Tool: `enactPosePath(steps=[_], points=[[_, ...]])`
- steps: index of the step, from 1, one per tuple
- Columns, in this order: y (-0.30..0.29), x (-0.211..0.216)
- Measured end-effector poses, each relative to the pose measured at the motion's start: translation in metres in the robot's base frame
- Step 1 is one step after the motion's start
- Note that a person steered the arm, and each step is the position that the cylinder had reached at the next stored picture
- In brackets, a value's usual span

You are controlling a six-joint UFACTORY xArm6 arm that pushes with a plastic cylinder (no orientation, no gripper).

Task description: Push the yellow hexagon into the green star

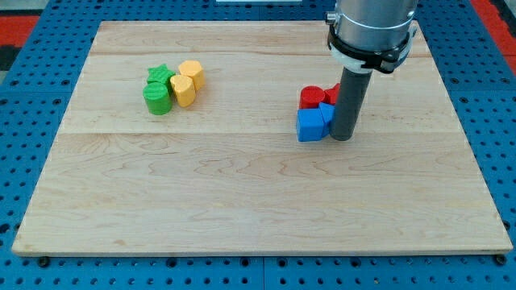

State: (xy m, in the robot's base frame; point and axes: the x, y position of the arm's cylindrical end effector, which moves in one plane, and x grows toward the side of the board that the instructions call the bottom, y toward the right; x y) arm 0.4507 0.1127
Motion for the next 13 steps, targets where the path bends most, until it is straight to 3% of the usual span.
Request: enactPosePath(steps=[2, 3, 4, 5, 8, 9, 11, 13], points=[[0.002, 0.002], [-0.002, 0.034], [-0.072, 0.043], [-0.116, 0.018], [-0.132, -0.119], [-0.176, -0.141], [-0.316, -0.141], [-0.309, -0.139]])
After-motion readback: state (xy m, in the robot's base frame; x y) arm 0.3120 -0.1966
